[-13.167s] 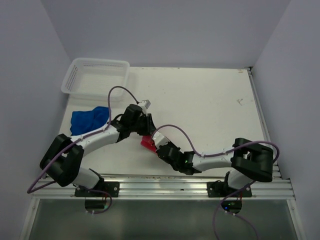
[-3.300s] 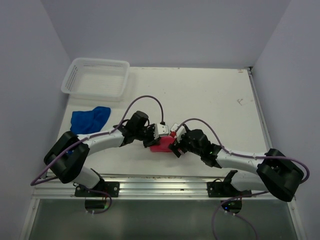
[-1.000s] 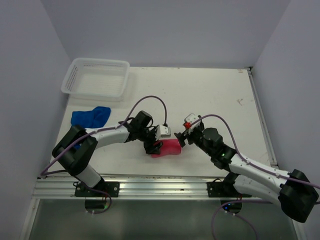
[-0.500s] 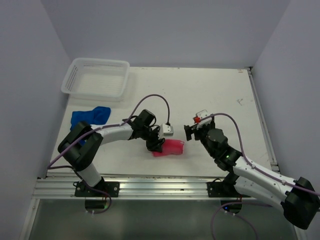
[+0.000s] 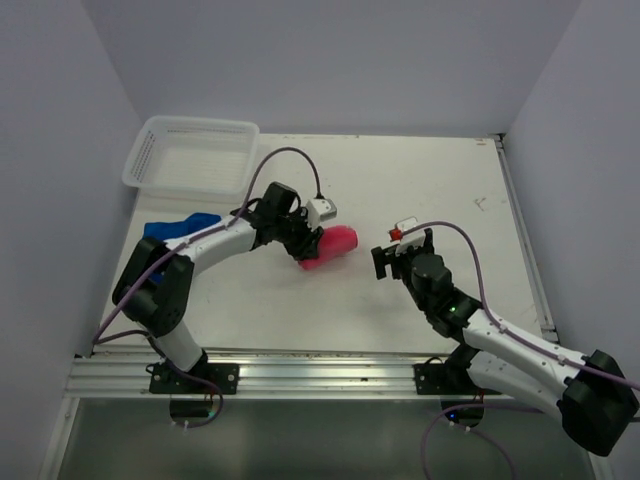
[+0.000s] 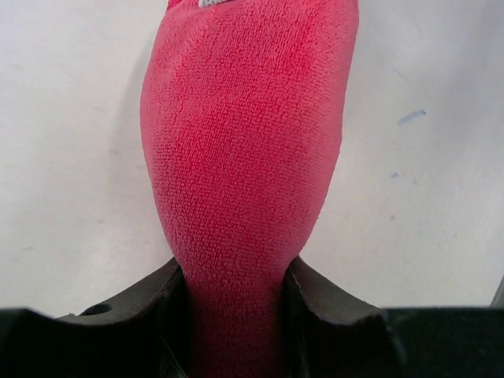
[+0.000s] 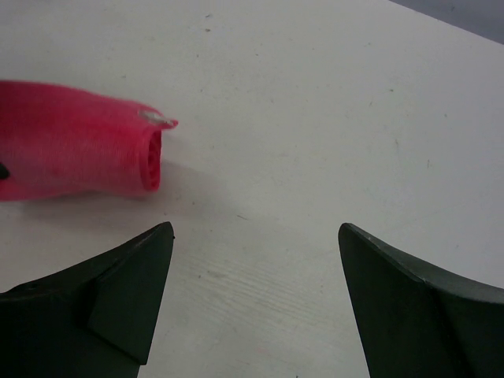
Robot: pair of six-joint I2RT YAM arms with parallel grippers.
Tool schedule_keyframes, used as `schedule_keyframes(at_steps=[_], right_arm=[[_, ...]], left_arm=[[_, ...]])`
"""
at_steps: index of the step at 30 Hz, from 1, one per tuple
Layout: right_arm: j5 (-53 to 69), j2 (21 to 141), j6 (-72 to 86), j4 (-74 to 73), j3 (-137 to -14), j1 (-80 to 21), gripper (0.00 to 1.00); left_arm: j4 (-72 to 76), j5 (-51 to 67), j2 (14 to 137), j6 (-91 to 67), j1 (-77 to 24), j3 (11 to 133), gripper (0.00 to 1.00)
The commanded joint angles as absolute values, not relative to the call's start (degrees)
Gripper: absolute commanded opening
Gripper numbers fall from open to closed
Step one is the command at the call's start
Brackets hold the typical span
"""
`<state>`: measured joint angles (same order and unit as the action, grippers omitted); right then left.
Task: Roll the towels
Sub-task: Place the rolled towel into the container
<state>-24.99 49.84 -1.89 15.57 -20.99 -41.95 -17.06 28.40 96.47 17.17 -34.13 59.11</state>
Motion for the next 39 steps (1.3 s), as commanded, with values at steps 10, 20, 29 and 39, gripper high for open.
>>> schedule_keyframes(at_steps=[10, 20, 29, 39], right_arm=[[-23.38, 53.26, 1.84, 14.86, -24.96, -41.13, 0.89], [-22.06, 56.51, 1.32, 15.03, -25.66, -40.69, 0.89], [-20.13, 60.02, 1.76, 15.03, -26.19, -39.99, 0.89], [-18.99, 62.66, 2.11, 15.03, -26.72, -39.81, 0.89]], left_arm=[[-16.96, 17.15, 98.08, 1.68, -20.75, 86.36, 0.00], [-16.08, 11.16, 106.77, -10.64, -3.71, 98.70, 0.00], [-15.21, 12.03, 113.02, -14.32, 2.37, 95.89, 0.00], [-9.17, 17.03, 116.54, -16.43, 4.48, 87.64, 0.00]])
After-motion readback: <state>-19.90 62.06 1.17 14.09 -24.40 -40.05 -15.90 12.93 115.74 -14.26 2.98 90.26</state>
